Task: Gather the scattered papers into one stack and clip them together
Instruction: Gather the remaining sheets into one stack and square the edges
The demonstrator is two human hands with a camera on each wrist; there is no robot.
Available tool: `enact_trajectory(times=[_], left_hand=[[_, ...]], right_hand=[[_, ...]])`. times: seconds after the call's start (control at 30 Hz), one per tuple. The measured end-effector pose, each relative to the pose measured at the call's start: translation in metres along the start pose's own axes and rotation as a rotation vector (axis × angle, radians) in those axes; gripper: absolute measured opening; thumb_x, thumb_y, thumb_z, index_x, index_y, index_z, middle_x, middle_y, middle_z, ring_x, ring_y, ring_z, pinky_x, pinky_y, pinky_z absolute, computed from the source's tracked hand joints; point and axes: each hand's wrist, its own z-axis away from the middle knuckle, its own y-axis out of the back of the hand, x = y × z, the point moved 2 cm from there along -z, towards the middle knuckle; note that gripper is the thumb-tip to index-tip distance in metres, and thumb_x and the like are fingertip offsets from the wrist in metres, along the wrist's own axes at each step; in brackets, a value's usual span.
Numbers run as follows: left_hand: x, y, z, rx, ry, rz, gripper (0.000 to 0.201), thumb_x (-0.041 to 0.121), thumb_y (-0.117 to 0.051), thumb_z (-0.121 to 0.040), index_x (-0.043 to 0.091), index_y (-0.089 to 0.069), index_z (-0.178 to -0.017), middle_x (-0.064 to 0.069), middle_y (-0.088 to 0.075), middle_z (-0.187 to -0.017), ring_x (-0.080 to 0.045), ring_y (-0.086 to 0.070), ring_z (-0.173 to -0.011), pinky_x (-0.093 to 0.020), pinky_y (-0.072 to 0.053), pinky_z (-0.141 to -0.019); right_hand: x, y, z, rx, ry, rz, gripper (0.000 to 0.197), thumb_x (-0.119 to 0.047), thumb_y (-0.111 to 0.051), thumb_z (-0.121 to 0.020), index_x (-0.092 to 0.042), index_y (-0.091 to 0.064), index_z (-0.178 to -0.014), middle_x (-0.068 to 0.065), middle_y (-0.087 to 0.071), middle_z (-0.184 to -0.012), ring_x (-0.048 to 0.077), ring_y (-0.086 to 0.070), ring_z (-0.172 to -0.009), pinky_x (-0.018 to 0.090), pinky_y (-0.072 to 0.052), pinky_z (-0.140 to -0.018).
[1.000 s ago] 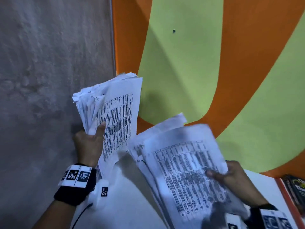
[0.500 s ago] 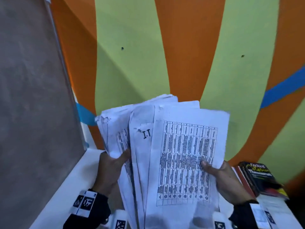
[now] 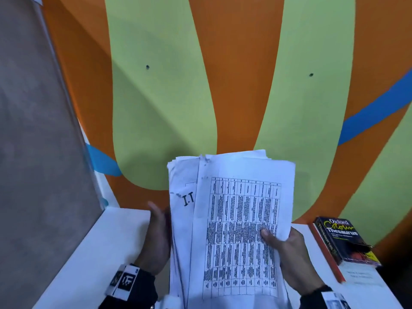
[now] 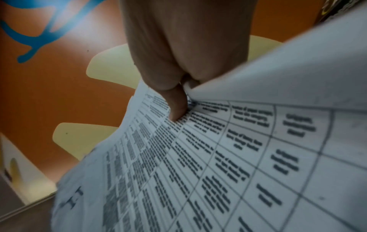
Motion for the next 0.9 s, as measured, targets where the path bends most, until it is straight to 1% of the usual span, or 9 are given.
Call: enact_trajectory(times=[0.1,0.2,0.3,0.43,0.53,0.6,0.7,0.77,0.9], left_hand=[[0.001,-0.004,0.001,0.055,-0.144,-0.157,0.094,0.077,-0.070,-0.055,0.016,-0.058,-0.125,0.003,-0.069,-0.122,-0.018,-0.064,-0.115,-0.042,-0.053,-0.095],[0.000,-0.011,-0.002,0.154,-0.233,-0.374,0.076,0.053,-0.089,-0.049,0.016,-0.066,-0.112,0.010,-0.075,-0.105,-0.011,-0.070,-0.101,-0.033,-0.056,-0.089],[-0.004,-0.011,-0.003,0.205,-0.257,-0.408,0.060,0.038,-0.090,-0.057,0.014,-0.068,-0.107,0.008,-0.077,-0.098,-0.011,-0.072,-0.094,-0.027,-0.058,-0.081],[-0.016,-0.009,-0.002,0.165,-0.175,-0.401,0.074,0.055,-0.089,-0.039,0.006,-0.073,-0.092,-0.001,-0.078,-0.084,-0.022,-0.074,-0.082,-0.025,-0.058,-0.067],[-0.016,-0.012,-0.003,0.107,-0.177,-0.386,0.057,0.021,-0.090,-0.060,-0.002,-0.066,-0.106,0.000,-0.078,-0.093,-0.020,-0.074,-0.088,-0.021,-0.057,-0.068],[-0.016,-0.011,-0.004,0.083,-0.190,-0.392,0.060,0.013,-0.087,-0.060,-0.001,-0.062,-0.113,0.000,-0.077,-0.099,-0.018,-0.073,-0.092,-0.022,-0.057,-0.072],[-0.019,-0.008,-0.004,0.083,-0.161,-0.357,0.074,0.034,-0.092,-0.050,0.006,-0.064,-0.112,-0.006,-0.076,-0.101,-0.026,-0.073,-0.094,-0.041,-0.059,-0.079],[-0.020,-0.008,-0.004,0.087,-0.151,-0.324,0.075,0.044,-0.091,-0.045,0.008,-0.068,-0.106,-0.008,-0.077,-0.098,-0.030,-0.073,-0.091,-0.050,-0.058,-0.080],[-0.027,-0.007,-0.005,0.164,-0.164,-0.334,0.070,0.056,-0.085,-0.051,0.011,-0.069,-0.103,-0.004,-0.077,-0.096,-0.025,-0.073,-0.090,-0.052,-0.056,-0.083]], right_hand=[[-0.002,-0.003,0.002,0.038,0.085,0.019,0.067,-0.046,-0.089,-0.050,-0.014,-0.068,-0.105,0.000,-0.075,-0.103,0.016,-0.070,-0.098,0.034,-0.051,-0.085],[-0.010,-0.011,0.004,0.008,0.158,0.123,0.036,-0.011,-0.080,-0.070,-0.015,-0.067,-0.103,-0.004,-0.076,-0.100,0.013,-0.071,-0.094,0.032,-0.054,-0.085],[-0.016,-0.017,0.003,-0.049,0.210,0.149,0.048,-0.002,-0.080,-0.068,-0.015,-0.062,-0.111,-0.009,-0.074,-0.106,0.007,-0.069,-0.097,0.016,-0.055,-0.078],[-0.028,-0.015,0.002,-0.025,0.310,0.100,0.082,-0.001,-0.082,-0.063,-0.015,-0.042,-0.133,0.002,-0.063,-0.123,0.013,-0.061,-0.114,0.024,-0.054,-0.090],[-0.058,-0.015,0.004,0.056,0.510,0.218,0.113,-0.004,-0.080,-0.069,-0.035,-0.007,-0.149,-0.017,-0.042,-0.135,-0.010,-0.044,-0.123,0.008,-0.043,-0.092],[-0.080,-0.015,0.004,0.039,0.716,0.404,0.114,-0.006,-0.077,-0.074,-0.040,0.001,-0.149,-0.006,-0.040,-0.137,0.005,-0.045,-0.125,0.019,-0.047,-0.093],[-0.100,-0.024,0.002,-0.044,0.893,0.768,0.079,-0.014,-0.070,-0.083,-0.034,-0.028,-0.146,0.000,-0.039,-0.131,0.004,-0.048,-0.107,0.011,-0.043,-0.083],[-0.103,-0.026,0.001,-0.091,0.919,0.882,0.053,-0.015,-0.068,-0.085,-0.028,-0.052,-0.134,0.000,-0.042,-0.128,0.006,-0.050,-0.094,0.014,-0.042,-0.080],[-0.089,-0.013,-0.001,-0.134,0.786,0.649,0.059,-0.007,-0.072,-0.082,-0.027,-0.051,-0.133,-0.003,-0.052,-0.125,0.009,-0.054,-0.108,0.013,-0.042,-0.090]])
